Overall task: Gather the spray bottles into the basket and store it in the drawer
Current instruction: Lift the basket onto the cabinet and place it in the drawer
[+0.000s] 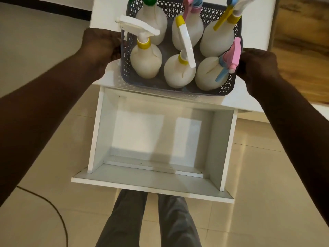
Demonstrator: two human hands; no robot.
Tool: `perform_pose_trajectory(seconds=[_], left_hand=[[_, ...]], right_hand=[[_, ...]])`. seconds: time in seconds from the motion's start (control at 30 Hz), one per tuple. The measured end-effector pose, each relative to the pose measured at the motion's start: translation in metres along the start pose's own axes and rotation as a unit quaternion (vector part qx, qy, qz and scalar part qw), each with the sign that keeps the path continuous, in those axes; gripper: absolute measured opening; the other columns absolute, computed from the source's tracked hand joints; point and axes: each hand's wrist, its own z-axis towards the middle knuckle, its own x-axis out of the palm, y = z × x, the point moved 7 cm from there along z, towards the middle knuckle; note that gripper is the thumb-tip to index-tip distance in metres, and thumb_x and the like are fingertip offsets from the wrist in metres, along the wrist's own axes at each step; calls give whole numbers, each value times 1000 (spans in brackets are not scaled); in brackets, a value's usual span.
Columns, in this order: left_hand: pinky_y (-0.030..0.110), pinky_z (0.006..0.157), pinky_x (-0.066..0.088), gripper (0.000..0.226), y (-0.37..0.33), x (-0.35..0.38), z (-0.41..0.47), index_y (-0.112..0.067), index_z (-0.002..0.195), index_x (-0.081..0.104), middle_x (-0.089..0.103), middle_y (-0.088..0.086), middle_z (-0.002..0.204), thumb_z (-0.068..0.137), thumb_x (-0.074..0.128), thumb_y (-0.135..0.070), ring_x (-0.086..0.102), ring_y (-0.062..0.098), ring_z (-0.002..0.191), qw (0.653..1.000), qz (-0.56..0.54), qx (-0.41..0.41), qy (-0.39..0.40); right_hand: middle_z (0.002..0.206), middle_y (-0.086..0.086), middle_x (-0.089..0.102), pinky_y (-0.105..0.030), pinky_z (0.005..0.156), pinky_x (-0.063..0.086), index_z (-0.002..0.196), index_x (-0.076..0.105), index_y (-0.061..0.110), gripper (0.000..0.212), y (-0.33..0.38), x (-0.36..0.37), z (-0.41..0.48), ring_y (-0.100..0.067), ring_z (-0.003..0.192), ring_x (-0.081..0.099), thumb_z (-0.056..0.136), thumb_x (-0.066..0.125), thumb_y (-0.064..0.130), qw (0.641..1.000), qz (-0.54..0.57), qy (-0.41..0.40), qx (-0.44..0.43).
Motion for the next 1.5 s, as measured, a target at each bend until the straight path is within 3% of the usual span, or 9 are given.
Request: perform_pose_trajectory(seconds=[0.2, 0.3, 0.5, 0.7, 0.8, 1.03, 1.23, 1.4, 1.5], left_hand=[[38, 91, 64, 15, 20, -15, -14, -3, 104, 77, 81, 1, 82, 93, 68, 1, 78, 18, 85, 1000, -2, -4, 19], [38, 91, 64, 18, 27, -23, -40, -4, 101, 76, 82, 1, 82, 91, 66, 8, 79, 19, 86, 999, -23, -2, 34], [21, 82, 62, 37, 50, -47, -103, 0, 130, 66, 76, 8, 106, 95, 59, 12, 78, 11, 91, 999, 22, -13, 44], [25, 90, 62, 33, 92, -72, -154, -1, 129, 70, 78, 15, 115, 96, 66, -2, 75, 24, 104, 997, 40, -67, 27], [29, 90, 63, 31, 114, -80, -172, -3, 126, 72, 80, 15, 112, 96, 65, -2, 76, 25, 102, 994, 26, -102, 12], [16, 70, 60, 26, 168, -80, -179, -17, 110, 78, 83, -3, 97, 96, 65, 1, 79, 9, 86, 986, 45, -160, 12], [39, 93, 59, 32, 217, -62, -160, -9, 113, 78, 80, 10, 108, 95, 60, 10, 74, 27, 100, 979, 48, -200, 1], [22, 77, 61, 28, 254, -43, -140, -14, 110, 79, 81, -4, 94, 97, 62, 4, 73, 14, 89, 973, 51, -223, -19], [29, 85, 57, 27, 277, -37, -125, -13, 118, 77, 77, 2, 99, 97, 65, -2, 70, 21, 95, 969, 79, -233, -34]], right_hand=[[124, -30, 72, -36, 93, 65, 126, 69, -5, 25, -19, -10, -28, -33, 103, 75, 105, 58, 3, 1000, 15, 11, 4], [122, -29, 73, -36, 94, 65, 123, 71, -3, 24, -37, -20, -53, -28, 99, 74, 106, 58, 5, 1000, 23, 20, 7], [107, -14, 82, -30, 83, 63, 119, 78, 8, 22, -86, -41, -111, -25, 94, 77, 103, 63, 9, 999, 38, 11, 32], [110, -9, 82, -40, 97, 58, 117, 80, 15, 21, -135, -50, -163, -28, 106, 78, 103, 64, 12, 997, 41, 6, 69], [109, -9, 83, -38, 95, 62, 115, 80, 17, 21, -154, -51, -181, -24, 105, 79, 102, 65, 11, 994, 56, 0, 94], [105, -4, 84, -26, 82, 63, 109, 81, 23, 23, -206, -44, -187, -15, 96, 80, 103, 65, 9, 991, 47, -5, 129], [106, -6, 83, -36, 90, 61, 108, 82, 22, 20, -267, -26, -165, -23, 101, 78, 102, 67, 10, 982, 53, -6, 182], [103, 1, 83, -42, 100, 60, 116, 78, 22, 22, -307, -11, -141, -27, 112, 75, 102, 67, 9, 976, 53, -38, 208], [104, 3, 82, -29, 86, 61, 119, 78, 20, 24, -319, -4, -128, -27, 115, 74, 102, 67, 7, 973, 54, -48, 220]])
